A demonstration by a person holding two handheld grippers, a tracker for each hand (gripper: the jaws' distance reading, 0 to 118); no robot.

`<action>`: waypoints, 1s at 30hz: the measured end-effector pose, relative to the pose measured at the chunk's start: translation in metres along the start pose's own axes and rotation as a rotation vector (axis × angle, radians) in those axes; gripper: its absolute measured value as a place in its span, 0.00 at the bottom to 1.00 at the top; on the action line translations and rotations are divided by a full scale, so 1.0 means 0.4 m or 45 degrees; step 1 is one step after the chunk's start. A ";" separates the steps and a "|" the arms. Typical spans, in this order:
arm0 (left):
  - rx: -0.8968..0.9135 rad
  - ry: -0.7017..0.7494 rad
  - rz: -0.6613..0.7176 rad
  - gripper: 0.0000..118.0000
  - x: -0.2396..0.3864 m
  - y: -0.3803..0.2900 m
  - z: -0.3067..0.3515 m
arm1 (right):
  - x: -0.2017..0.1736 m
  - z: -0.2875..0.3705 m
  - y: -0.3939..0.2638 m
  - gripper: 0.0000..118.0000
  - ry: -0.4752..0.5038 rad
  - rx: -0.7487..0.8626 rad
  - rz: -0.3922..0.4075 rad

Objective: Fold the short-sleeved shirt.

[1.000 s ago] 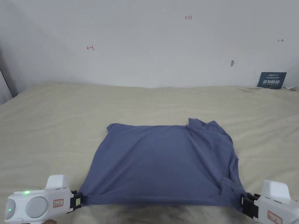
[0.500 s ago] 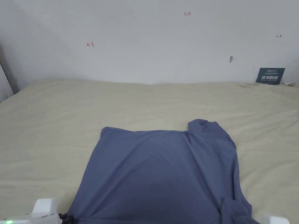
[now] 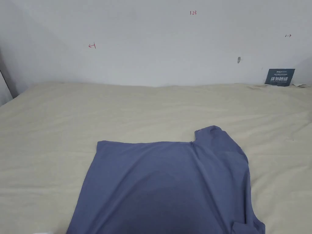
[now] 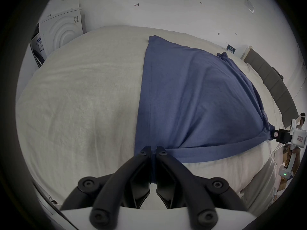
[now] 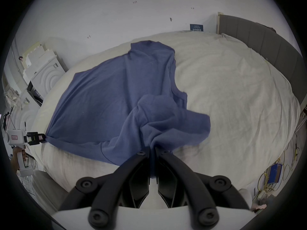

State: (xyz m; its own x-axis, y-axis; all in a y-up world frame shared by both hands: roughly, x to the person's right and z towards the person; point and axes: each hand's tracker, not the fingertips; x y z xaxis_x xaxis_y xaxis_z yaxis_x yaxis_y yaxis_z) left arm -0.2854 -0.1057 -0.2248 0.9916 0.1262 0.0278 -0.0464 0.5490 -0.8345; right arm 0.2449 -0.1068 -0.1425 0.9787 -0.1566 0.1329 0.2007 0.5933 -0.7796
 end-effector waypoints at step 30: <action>0.738 0.127 -0.050 1.00 0.150 0.214 0.242 | -0.118 0.219 0.232 0.91 -0.004 0.657 0.060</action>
State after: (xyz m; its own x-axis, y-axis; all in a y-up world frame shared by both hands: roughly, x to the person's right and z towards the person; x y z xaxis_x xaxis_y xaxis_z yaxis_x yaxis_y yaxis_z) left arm -0.2414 0.0288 -0.2412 0.9992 0.0335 -0.0227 -0.0397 0.9172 -0.3965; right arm 0.2210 0.0249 -0.1674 0.9872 -0.1184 0.1072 0.1508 0.9119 -0.3816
